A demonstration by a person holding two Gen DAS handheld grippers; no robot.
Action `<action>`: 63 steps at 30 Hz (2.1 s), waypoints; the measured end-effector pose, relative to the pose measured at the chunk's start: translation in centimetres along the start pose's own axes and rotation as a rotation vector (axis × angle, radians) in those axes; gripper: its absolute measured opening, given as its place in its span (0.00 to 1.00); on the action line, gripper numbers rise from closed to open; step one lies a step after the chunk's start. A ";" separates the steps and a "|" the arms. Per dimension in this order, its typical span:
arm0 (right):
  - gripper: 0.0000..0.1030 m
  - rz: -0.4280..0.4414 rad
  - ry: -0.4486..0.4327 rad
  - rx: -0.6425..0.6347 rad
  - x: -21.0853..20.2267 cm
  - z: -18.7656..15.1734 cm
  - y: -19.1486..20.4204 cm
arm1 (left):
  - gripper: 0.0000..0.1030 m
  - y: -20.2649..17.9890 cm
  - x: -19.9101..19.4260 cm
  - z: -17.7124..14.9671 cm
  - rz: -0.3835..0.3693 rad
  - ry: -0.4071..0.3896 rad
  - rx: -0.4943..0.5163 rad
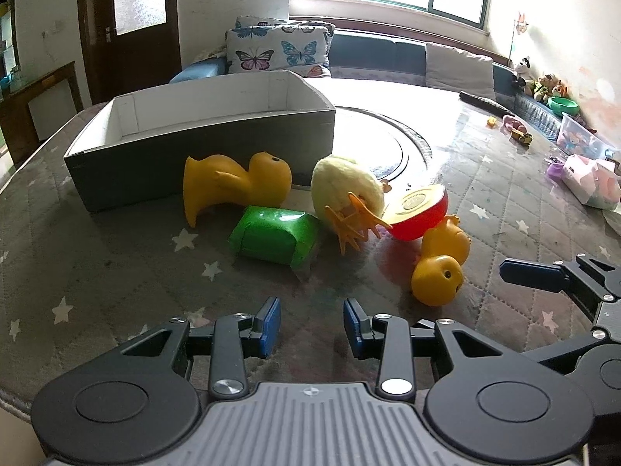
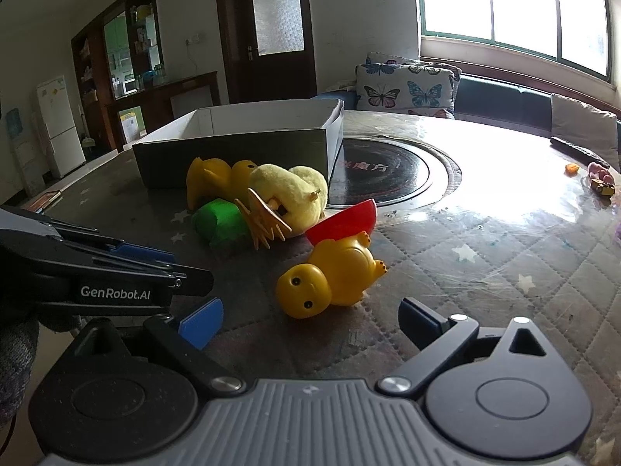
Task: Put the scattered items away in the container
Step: 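Move the left gripper toward the small yellow rubber duck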
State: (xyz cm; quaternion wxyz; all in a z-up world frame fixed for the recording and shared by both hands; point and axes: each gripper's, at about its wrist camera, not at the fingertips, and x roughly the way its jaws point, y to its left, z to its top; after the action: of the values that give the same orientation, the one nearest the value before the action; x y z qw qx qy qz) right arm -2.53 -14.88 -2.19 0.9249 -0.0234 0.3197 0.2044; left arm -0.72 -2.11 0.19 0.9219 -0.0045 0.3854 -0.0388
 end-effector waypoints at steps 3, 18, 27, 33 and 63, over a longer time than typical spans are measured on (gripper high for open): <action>0.96 0.000 0.001 -0.003 0.0 0.0 0.1 | 0.37 0.0 0.0 0.0 0.001 0.002 -0.002; 0.96 -0.002 0.006 -0.016 0.5 0.3 0.2 | 0.37 0.2 0.4 0.3 -0.004 0.011 -0.007; 0.96 0.005 0.013 -0.023 1.0 0.7 0.3 | 0.37 0.6 0.7 0.8 -0.009 0.016 -0.013; 0.96 0.003 0.017 -0.026 1.5 1.0 0.3 | 0.37 0.8 1.0 1.1 -0.015 0.024 -0.016; 0.96 0.009 0.059 -0.034 3.8 2.4 -0.3 | 0.37 1.5 2.9 2.7 -0.046 0.073 -0.035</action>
State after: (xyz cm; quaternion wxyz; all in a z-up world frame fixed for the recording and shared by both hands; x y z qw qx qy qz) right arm 1.69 -13.39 -2.63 0.9135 -0.0438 0.3436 0.2134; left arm 3.35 -0.89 -0.01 0.9059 -0.0281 0.4192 -0.0531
